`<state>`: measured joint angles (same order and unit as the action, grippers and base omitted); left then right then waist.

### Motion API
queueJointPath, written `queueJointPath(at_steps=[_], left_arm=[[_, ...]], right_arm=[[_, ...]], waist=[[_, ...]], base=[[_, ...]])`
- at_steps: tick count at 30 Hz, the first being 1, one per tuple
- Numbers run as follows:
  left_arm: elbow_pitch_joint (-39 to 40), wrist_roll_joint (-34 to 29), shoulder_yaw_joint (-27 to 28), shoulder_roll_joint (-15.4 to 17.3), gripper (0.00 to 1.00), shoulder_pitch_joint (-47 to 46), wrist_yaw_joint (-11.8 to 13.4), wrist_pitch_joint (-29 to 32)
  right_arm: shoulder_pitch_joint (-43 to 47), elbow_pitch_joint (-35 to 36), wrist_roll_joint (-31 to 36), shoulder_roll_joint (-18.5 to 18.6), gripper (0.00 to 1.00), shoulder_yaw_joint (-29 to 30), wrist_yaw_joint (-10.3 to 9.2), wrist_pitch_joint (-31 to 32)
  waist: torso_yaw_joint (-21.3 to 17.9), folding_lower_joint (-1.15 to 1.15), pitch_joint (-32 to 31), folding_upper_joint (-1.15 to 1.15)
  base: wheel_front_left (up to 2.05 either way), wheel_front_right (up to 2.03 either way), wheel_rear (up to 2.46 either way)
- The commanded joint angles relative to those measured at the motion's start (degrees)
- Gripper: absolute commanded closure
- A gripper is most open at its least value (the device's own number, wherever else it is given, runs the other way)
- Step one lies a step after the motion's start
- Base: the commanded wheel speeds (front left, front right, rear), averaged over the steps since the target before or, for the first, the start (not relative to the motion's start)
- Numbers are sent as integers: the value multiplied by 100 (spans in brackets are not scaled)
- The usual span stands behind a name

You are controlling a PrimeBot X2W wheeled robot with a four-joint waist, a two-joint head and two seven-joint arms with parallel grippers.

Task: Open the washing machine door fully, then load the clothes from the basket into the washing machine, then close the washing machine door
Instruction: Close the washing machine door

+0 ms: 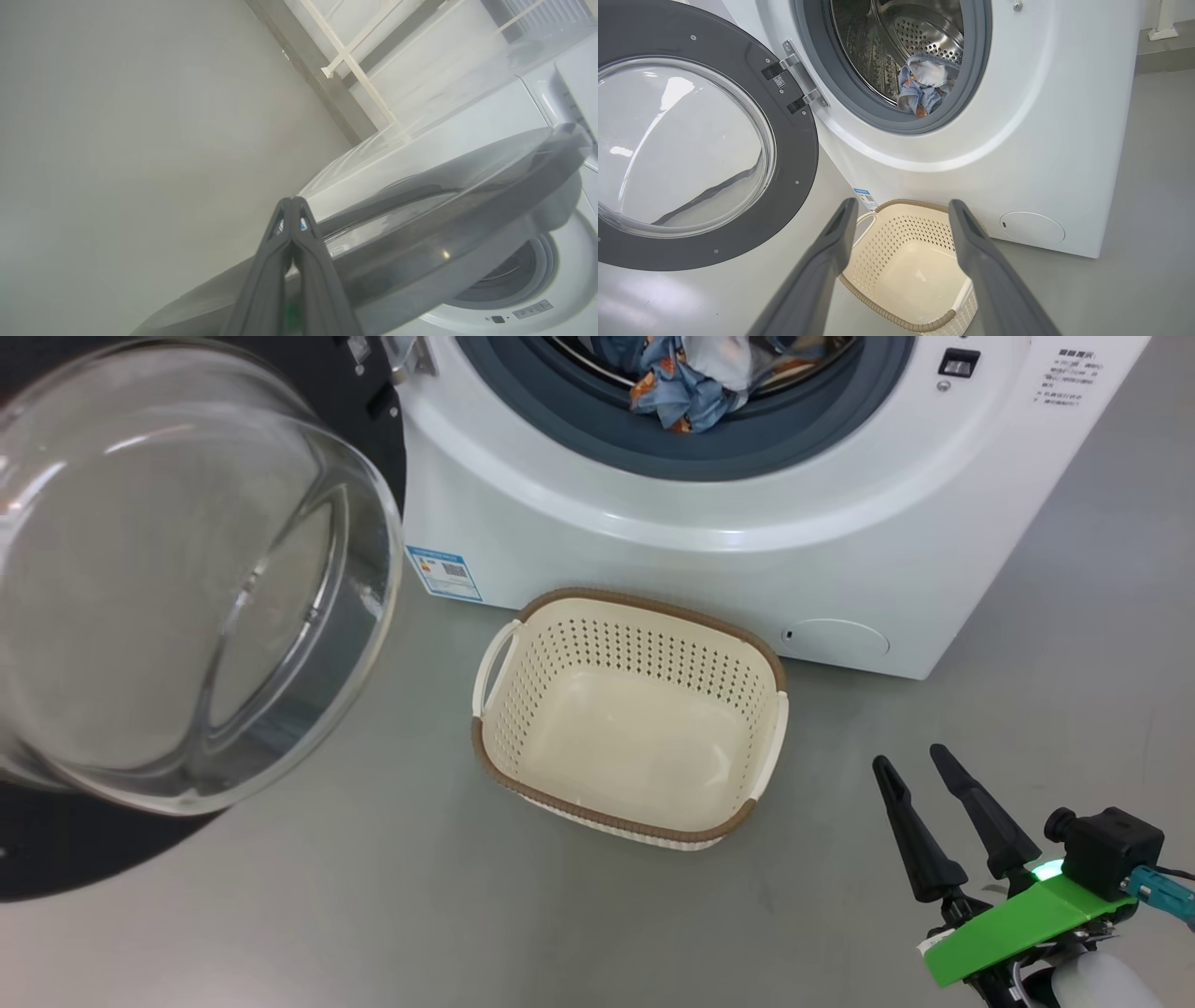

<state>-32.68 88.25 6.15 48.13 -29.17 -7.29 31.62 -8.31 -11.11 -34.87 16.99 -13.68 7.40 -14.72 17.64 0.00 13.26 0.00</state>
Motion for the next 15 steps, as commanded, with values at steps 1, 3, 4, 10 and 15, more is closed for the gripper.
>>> queueJointPath(at_steps=[1, 3, 4, 10, 15], left_arm=[[268, 95, 98, 327, 100, -2, -20, 194], [392, 149, 70, 331, 100, 55, -20, 327], [463, 170, 55, 336, 100, 87, -20, 392], [976, 372, 16, 346, 100, 323, -20, 856], [1491, 514, 32, 321, 100, 510, -20, 1177]], right_arm=[[-50, 112, 51, 32, 0, -75, 9, -28], [-20, 103, 50, 21, 0, -62, 9, -28], [-9, 101, 51, 15, 0, -55, 9, -28], [96, 81, 46, -39, 0, -26, 9, -28], [176, 77, 45, -78, 0, 29, 9, -28]], waist=[[28, 0, -56, 0], [42, 0, -109, 0], [48, 0, -134, 0], [89, 0, -321, 0], [123, 0, -412, 0]], base=[[0, 0, 0], [0, 0, 0], [0, 0, 0], [0, 0, 0], [0, 0, 0]])
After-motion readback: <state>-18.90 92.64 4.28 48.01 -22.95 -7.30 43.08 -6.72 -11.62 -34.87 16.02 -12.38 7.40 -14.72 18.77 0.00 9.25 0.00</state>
